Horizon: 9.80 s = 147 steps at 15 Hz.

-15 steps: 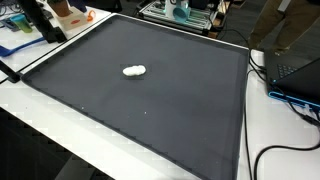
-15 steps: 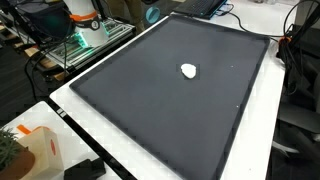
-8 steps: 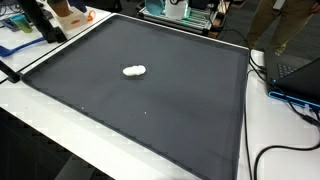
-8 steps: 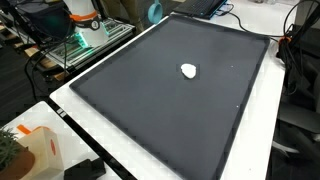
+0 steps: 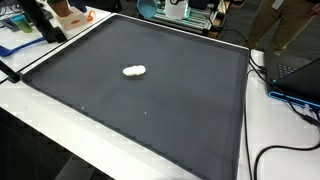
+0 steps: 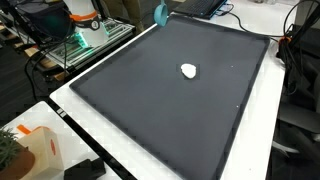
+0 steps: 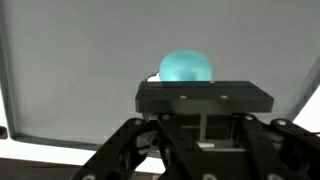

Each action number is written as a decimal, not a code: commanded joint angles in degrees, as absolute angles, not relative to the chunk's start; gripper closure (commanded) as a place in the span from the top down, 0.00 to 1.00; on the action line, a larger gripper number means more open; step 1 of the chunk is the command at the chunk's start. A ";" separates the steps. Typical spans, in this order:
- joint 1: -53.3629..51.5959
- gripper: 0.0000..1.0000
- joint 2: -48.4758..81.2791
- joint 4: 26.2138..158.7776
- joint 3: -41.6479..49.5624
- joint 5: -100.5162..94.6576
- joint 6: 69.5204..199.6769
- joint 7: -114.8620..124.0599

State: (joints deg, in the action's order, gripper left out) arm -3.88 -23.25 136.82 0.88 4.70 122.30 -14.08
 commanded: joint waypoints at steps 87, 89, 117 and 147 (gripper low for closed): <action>-6.62 0.21 -21.91 141.96 -3.68 20.71 114.08 -1.06; -6.89 0.21 -21.97 141.43 -3.69 23.08 109.75 2.68; -1.65 1.00 -24.85 157.95 -5.48 13.49 145.04 12.65; 0.52 1.00 3.83 148.07 -6.17 -17.96 165.65 22.57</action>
